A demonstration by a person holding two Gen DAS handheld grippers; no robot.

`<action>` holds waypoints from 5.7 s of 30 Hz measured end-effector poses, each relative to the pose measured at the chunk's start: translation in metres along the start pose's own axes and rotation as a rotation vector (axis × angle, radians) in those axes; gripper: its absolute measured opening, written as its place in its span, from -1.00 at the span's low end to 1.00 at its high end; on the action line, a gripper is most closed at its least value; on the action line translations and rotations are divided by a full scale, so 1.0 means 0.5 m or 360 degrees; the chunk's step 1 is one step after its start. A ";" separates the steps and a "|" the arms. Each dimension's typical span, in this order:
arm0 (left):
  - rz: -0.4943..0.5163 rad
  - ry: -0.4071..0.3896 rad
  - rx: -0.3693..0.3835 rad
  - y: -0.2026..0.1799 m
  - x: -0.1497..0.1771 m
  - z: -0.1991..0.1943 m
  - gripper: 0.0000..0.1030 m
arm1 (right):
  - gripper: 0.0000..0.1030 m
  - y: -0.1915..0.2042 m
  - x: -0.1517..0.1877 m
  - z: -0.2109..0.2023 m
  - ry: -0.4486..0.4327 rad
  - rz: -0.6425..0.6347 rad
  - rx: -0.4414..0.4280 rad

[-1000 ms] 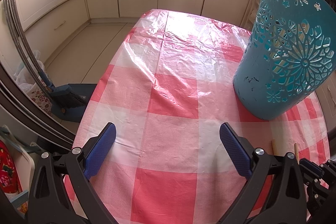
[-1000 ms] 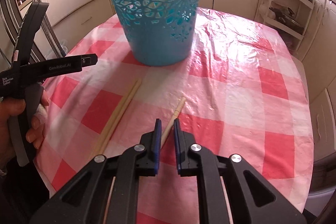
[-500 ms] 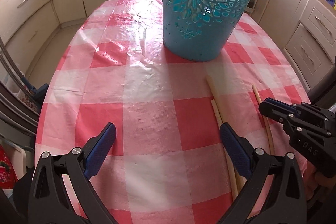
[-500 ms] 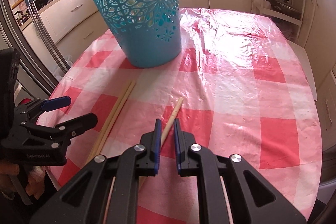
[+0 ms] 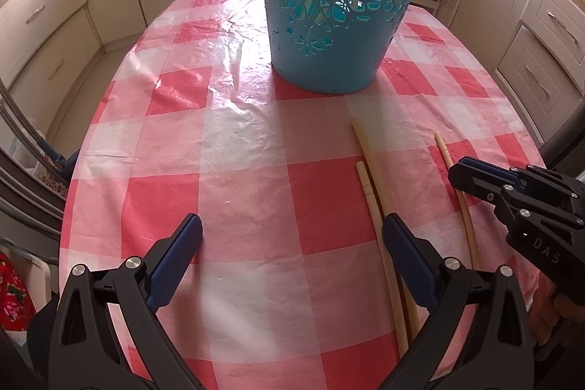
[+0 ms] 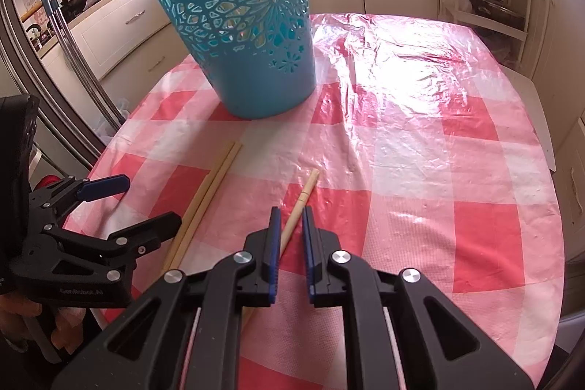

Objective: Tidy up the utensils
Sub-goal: 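Lower the open left tool around a loose wooden stick, then close the left tool on the stick and carry it over the basket, then open the left tool to drop the stick into the teal basket, then close the right tool on a loose stick and lift it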

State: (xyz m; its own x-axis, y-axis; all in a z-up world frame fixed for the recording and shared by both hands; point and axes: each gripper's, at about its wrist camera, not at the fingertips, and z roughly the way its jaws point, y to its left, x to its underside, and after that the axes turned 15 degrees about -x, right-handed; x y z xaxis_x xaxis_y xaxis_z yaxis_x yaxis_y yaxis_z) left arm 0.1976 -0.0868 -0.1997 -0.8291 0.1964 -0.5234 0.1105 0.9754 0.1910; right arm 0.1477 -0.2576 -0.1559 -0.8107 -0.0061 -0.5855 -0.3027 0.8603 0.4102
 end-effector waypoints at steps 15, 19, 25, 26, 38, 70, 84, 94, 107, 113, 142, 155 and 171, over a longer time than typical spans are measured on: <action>-0.0020 0.0034 -0.0003 -0.002 -0.017 -0.008 0.83 | -0.76 -0.003 -0.001 -0.002 -0.0004 0.0007 -0.0006; 0.0013 0.0067 -0.0036 -0.018 -0.012 0.000 0.81 | -0.76 -0.003 -0.001 -0.002 -0.0004 0.0010 -0.0009; -0.0024 0.0082 -0.0046 -0.008 -0.009 0.002 0.81 | -0.76 -0.004 -0.002 -0.002 -0.0004 0.0014 -0.0013; -0.0031 0.0086 -0.0047 -0.005 -0.008 0.003 0.81 | -0.76 -0.004 -0.002 -0.002 -0.0004 0.0015 -0.0013; 0.0066 0.0044 -0.0072 -0.018 -0.013 0.000 0.44 | -0.76 -0.004 -0.002 -0.001 -0.0004 0.0014 -0.0013; 0.0157 0.0074 -0.0064 0.022 -0.069 0.032 -0.13 | -0.76 0.000 -0.032 0.025 0.0095 -0.0003 -0.0015; 0.0235 0.0007 -0.0102 0.007 -0.062 0.023 -0.20 | -0.76 -0.004 -0.052 0.039 0.0138 -0.0007 -0.0036; 0.0339 -0.0015 -0.0041 -0.023 -0.056 0.011 -0.90 | -0.68 0.010 -0.041 0.034 0.0156 -0.0067 0.0010; -0.0100 -0.0044 0.0441 0.089 -0.105 -0.066 -0.91 | -0.76 0.002 -0.026 0.028 0.0111 -0.0059 -0.0016; -0.0239 -0.0327 0.0608 0.138 -0.164 -0.193 -0.91 | -0.76 -0.002 -0.014 0.021 0.0056 -0.0064 -0.0028; -0.0729 -0.0968 0.0101 0.097 -0.459 -0.162 -0.91 | -0.20 0.050 -0.005 0.045 0.0097 -0.0327 0.0068; -0.0510 -0.0910 -0.0012 0.092 -0.344 -0.181 0.03 | -0.24 0.006 -0.014 0.025 0.0040 -0.0096 -0.0133; -0.0645 -0.0204 -0.0105 0.238 -0.081 0.029 0.53 | -0.84 0.038 -0.024 0.040 0.0252 -0.0239 0.0007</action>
State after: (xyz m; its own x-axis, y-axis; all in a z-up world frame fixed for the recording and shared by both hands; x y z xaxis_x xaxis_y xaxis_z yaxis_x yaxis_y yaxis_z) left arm 0.2524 0.0225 -0.1679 -0.7231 -0.1863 -0.6652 -0.2486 0.9686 -0.0010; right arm 0.1617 -0.2310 -0.1549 -0.8255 -0.2141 -0.5222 -0.4240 0.8460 0.3234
